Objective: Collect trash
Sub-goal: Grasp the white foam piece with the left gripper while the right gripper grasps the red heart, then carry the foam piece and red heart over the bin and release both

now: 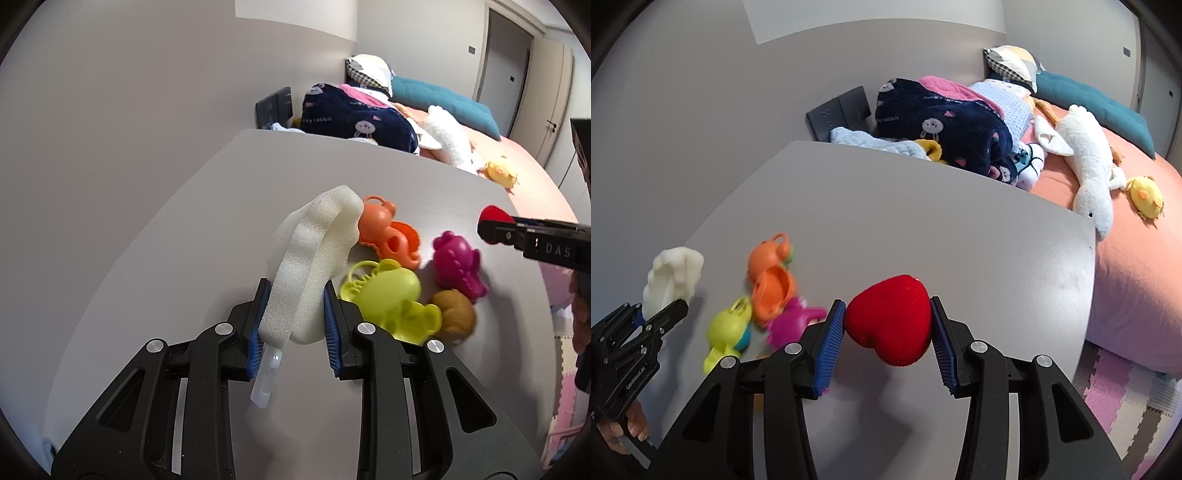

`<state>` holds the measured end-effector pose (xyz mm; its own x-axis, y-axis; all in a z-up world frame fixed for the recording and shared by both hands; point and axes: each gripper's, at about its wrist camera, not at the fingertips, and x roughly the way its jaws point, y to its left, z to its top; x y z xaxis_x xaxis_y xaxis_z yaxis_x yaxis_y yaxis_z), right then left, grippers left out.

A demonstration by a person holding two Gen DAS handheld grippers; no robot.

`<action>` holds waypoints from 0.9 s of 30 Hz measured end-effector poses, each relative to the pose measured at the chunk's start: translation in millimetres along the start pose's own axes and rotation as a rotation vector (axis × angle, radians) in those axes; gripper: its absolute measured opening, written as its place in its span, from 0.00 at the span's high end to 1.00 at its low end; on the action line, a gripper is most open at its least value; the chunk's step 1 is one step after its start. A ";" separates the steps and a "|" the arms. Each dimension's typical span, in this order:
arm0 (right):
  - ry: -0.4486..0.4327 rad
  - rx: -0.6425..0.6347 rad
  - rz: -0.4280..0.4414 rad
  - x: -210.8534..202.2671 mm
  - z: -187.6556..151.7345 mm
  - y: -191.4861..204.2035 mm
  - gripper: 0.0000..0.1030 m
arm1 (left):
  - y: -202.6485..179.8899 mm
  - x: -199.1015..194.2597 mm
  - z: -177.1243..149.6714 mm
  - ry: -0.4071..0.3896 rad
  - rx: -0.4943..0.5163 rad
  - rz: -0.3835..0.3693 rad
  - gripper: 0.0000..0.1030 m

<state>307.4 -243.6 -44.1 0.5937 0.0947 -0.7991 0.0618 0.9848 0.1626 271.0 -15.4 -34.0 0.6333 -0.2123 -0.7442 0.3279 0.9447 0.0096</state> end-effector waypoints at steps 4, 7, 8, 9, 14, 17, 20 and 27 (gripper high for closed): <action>-0.003 -0.004 0.015 -15.6 -10.9 1.1 0.54 | -6.2 -18.1 -3.9 -0.010 -0.005 0.004 0.74; -0.007 -0.005 0.024 -29.1 -21.8 0.6 0.54 | -13.2 -30.3 -8.1 -0.014 -0.001 0.006 0.74; -0.008 -0.005 0.028 -33.9 -25.6 -0.2 0.54 | -14.9 -32.7 -9.0 -0.014 -0.001 0.005 0.74; -0.010 -0.005 0.031 -38.9 -29.4 -1.1 0.54 | -17.9 -37.0 -11.0 -0.016 -0.002 0.004 0.74; -0.022 0.005 0.038 -60.9 -45.8 -9.5 0.54 | -34.2 -55.3 -19.4 -0.024 -0.004 -0.007 0.74; -0.026 0.014 0.040 -74.5 -57.9 -17.4 0.54 | -48.4 -66.5 -24.1 -0.030 0.003 -0.019 0.74; -0.037 0.017 0.035 -88.9 -68.4 -25.6 0.54 | -63.6 -76.5 -28.5 -0.038 0.010 -0.029 0.74; -0.066 0.028 0.029 -119.4 -90.3 -45.7 0.54 | -96.3 -90.5 -36.4 -0.043 0.033 -0.053 0.74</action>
<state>161.2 -286.8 -8.5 0.6472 0.1120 -0.7541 0.0661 0.9772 0.2019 156.6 -78.1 8.1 0.6439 -0.2734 -0.7146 0.3845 0.9231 -0.0067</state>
